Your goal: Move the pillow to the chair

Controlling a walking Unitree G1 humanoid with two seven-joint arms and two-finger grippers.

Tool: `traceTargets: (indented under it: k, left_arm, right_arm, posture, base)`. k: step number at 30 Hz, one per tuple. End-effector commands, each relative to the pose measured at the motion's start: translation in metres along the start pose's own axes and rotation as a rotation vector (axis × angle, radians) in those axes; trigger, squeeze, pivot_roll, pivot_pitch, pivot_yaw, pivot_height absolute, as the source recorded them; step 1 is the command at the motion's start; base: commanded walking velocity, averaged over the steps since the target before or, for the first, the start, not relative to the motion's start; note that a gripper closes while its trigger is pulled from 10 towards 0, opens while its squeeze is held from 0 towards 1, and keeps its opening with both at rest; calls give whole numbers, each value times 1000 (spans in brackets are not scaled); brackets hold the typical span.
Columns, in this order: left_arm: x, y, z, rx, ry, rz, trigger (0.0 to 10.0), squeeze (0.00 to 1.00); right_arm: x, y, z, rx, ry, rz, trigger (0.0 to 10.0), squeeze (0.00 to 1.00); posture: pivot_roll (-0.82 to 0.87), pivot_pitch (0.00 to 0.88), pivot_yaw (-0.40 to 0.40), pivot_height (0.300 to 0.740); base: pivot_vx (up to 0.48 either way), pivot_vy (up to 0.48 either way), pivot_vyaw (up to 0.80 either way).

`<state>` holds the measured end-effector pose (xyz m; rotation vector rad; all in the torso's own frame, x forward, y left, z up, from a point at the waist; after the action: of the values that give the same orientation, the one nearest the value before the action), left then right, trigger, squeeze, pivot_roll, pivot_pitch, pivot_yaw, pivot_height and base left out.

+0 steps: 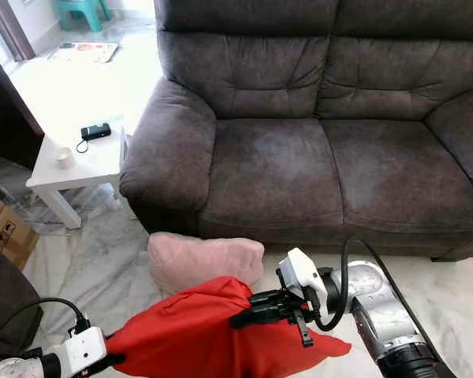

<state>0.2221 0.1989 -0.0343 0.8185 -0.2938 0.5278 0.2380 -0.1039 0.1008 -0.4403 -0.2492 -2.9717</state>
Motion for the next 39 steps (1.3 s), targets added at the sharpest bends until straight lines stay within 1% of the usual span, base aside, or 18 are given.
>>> traceTargets:
  k: [1,13,17,18,20,24,27,28,29,30,31,33,34,35,36,37,38,39]
  left_arm:
    - [3,0,6,-23,-9,1,0,0]
    - [11,1,13,-49,15,23,0,0]
    - [20,3,18,-71,32,50,0,0]
    - [25,3,22,-85,43,71,0,0]
    - [28,4,24,-91,45,81,0,0]
    - [47,7,34,-132,81,171,0,0]
    - [76,11,51,-198,134,331,0,0]
    - [76,11,51,-198,134,331,0,0]
    - [84,13,57,-219,154,375,0,0]
    - [98,16,66,-249,186,454,7373,0]
    - [109,19,77,-288,219,508,10000,0]
    - [125,24,94,-351,263,601,10000,0]
    - [134,27,105,-382,279,652,10000,0]
    - [134,27,105,-382,279,652,10000,0]
    - [141,29,114,-404,302,695,10000,0]
    - [144,30,116,-412,321,715,10000,0]
    - [149,31,124,-439,342,743,10000,0]
    - [149,31,124,-439,342,743,10000,0]
  right_arm:
    - [3,-1,24,-53,104,32,10000,0]
    - [3,-1,23,-60,101,21,10000,0]
    - [3,-3,23,-63,102,18,10000,0]
    - [2,-3,22,-65,102,17,10000,0]
    - [2,-4,22,-66,102,16,10000,0]
    - [-2,-5,22,-74,112,-12,10000,0]
    - [-16,-5,28,-125,139,-110,10000,0]
    - [-16,-5,28,-125,139,-110,10000,0]
    - [-21,-5,32,-147,149,-147,10000,0]
    - [-38,-2,40,-196,172,-269,10000,0]
    - [-51,1,48,-244,184,-369,10000,0]
    - [-74,11,57,-304,219,-565,10000,0]
    - [-85,17,60,-341,212,-673,10000,0]
    - [-85,17,60,-341,212,-673,10000,0]
    - [-90,20,60,-371,202,-746,10000,0]
    - [-92,21,60,-386,201,-780,10000,0]
    - [-98,26,60,-417,186,-867,10000,0]
    - [-98,26,60,-417,186,-867,10000,0]
  posture:
    - [102,112,-25,740]
    - [101,122,-18,740]
    - [104,126,-15,740]
    - [104,126,-14,740]
    - [107,126,-14,740]
    - [106,126,-14,740]
    - [108,121,-13,740]
    - [108,121,-13,740]
    - [108,121,-13,740]
    - [108,120,-13,740]
    - [108,120,-13,740]
    - [107,117,-12,740]
    - [105,115,-12,740]
    - [105,115,-12,740]
    - [102,111,-9,740]
    - [101,109,-10,740]
    - [101,106,-7,740]
    - [101,106,-7,740]
  base:
    - [0,0,0]
    - [0,0,0]
    - [0,0,0]
    - [0,0,0]
    - [0,0,0]
    - [0,0,0]
    - [0,0,0]
    - [0,0,0]
    - [0,0,0]
    - [0,0,0]
    - [0,0,0]
    - [0,0,0]
    - [0,0,0]
    - [0,0,0]
    - [0,0,0]
    - [0,0,0]
    - [0,0,0]
    - [0,0,0]
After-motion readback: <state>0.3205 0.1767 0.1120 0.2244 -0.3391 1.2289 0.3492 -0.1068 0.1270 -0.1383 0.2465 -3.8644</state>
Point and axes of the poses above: a point about 5 cm out from each wrist's last joint towards the gripper, its own y axis pointing back from the gripper into the wrist, its own z axis along the axis of the wrist's last joint, x = y × z, the point moved 6 cm from there along -y, pointing out of the wrist towards the gripper, and after that the axes turned 11 degrees about -y, right-handed, at the moved point
